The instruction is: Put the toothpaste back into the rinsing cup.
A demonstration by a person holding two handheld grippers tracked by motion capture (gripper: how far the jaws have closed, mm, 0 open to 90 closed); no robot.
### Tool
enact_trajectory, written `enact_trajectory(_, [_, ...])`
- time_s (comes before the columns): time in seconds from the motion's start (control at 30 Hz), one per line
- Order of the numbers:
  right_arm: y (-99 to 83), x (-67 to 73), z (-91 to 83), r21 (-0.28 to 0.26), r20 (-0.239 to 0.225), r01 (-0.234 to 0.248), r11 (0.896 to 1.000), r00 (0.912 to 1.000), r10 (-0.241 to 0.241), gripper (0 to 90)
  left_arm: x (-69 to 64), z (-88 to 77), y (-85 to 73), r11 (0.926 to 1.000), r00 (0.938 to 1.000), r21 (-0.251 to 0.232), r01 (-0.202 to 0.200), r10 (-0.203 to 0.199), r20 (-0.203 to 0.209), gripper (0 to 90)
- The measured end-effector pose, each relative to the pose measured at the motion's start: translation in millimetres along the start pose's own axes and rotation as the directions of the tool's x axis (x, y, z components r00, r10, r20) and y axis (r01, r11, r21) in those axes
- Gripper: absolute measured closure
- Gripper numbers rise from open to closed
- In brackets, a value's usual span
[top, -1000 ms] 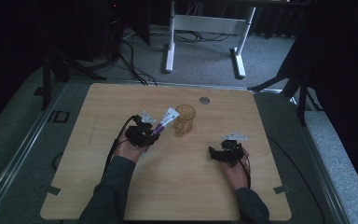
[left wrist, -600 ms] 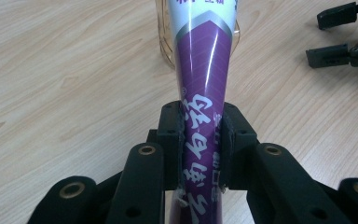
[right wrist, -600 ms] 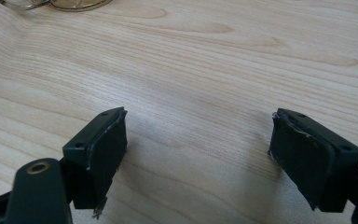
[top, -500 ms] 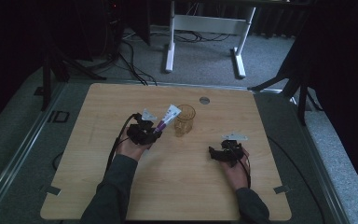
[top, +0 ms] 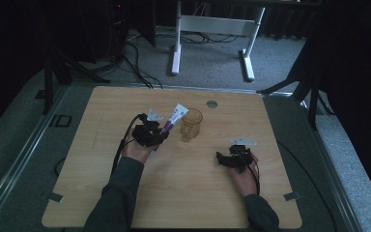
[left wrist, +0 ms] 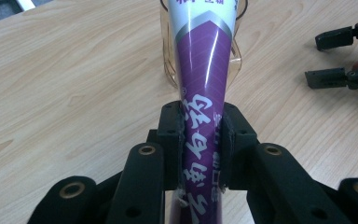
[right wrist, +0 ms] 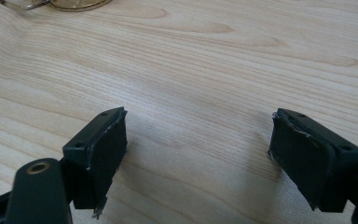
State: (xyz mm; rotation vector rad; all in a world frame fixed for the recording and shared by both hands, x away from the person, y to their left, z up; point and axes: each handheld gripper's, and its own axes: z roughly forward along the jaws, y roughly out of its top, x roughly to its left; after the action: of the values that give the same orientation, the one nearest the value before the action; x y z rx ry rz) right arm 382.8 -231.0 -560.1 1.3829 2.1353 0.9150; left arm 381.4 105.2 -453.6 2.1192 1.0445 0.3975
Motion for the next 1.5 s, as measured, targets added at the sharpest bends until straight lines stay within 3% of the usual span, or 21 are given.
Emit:
enact_trajectory(0.43, [0.0, 0.0, 0.1, -0.001, 0.0, -0.001, 1.0, 1.0, 0.001, 18.6, -3.4, 1.4, 10.5, 0.9994, 0.9994, -0.018, -0.028, 0.028, -0.023, 73.4])
enact_trajectory(1.5, [0.0, 0.0, 0.0, 0.001, 0.0, -0.001, 1.0, 1.0, 0.001, 18.6, 6.7, 0.1, 25.6, 0.9953, 0.999, -0.096, -0.012, 0.008, -0.044, 73.3])
